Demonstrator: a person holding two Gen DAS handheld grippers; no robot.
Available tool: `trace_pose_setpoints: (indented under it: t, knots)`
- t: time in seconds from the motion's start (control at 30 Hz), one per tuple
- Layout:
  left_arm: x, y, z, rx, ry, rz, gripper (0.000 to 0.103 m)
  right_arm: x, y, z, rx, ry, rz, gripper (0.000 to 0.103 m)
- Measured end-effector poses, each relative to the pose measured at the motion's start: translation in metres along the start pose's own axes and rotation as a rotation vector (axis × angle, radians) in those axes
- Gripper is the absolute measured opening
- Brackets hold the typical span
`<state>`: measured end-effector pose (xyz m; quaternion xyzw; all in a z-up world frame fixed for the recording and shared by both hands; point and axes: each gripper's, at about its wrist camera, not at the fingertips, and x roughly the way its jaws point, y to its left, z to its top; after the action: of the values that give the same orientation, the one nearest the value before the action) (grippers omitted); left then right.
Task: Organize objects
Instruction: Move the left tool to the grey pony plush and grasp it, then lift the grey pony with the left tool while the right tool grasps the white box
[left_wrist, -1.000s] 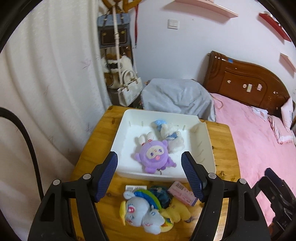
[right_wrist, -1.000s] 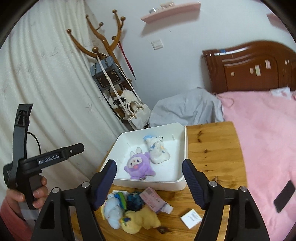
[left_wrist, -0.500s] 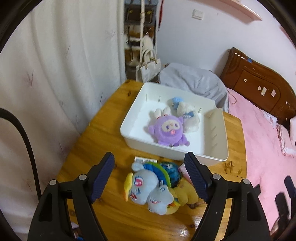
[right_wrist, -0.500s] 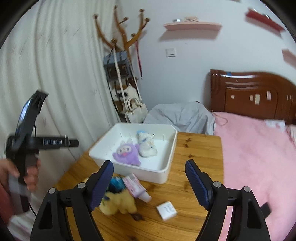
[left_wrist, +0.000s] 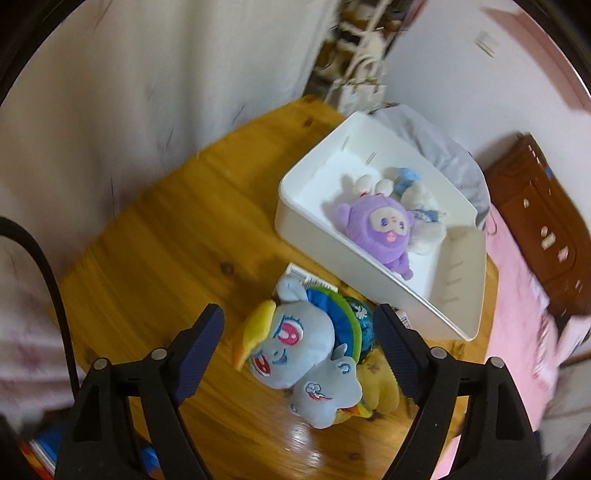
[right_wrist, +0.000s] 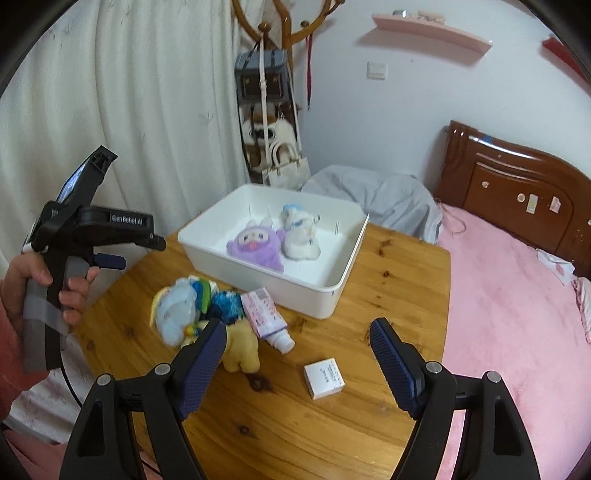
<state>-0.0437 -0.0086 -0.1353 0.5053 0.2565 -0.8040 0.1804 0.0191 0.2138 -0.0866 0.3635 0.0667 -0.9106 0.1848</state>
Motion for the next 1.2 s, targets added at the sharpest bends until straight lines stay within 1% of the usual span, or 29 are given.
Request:
trace_pose_setpoints:
  t: [0.13, 0.33, 0.4, 0.53, 0.63, 0.73, 0.83, 1.0, 1.2]
  knots:
    - [0.019, 0.014, -0.004, -0.107, 0.068, -0.044, 0.086, 0.015, -0.001, -0.004, -0.012, 0.062, 0.011, 0.081]
    - [0.041, 0.025, -0.011, -0.194, 0.144, -0.066, 0.086, 0.037, 0.000, -0.013, -0.035, 0.151, 0.028, 0.081]
    - [0.049, 0.028, -0.015, -0.225, 0.183, -0.085, 0.087, 0.045, 0.000, -0.015, -0.038, 0.179, 0.036, 0.081]
    - [0.061, 0.032, -0.020, -0.270, 0.234, -0.111, 0.087, 0.059, 0.000, -0.021, -0.043, 0.218, 0.040, 0.081]
    - [0.067, 0.033, -0.024, -0.284, 0.257, -0.121, 0.087, 0.070, -0.002, -0.027, -0.035, 0.243, 0.032, 0.081]
    - [0.073, 0.032, -0.027, -0.279, 0.265, -0.113, 0.089, 0.083, -0.008, -0.035, 0.005, 0.279, 0.019, 0.081]
    - [0.078, 0.032, -0.029, -0.282, 0.287, -0.114, 0.090, 0.092, -0.015, -0.039, 0.030, 0.292, 0.003, 0.081]
    - [0.084, 0.033, -0.028, -0.286, 0.301, -0.110, 0.091, 0.109, -0.023, -0.046, 0.064, 0.315, -0.022, 0.081]
    - [0.091, 0.039, -0.027, -0.308, 0.325, -0.126, 0.096, 0.125, -0.027, -0.059, 0.104, 0.331, -0.039, 0.081]
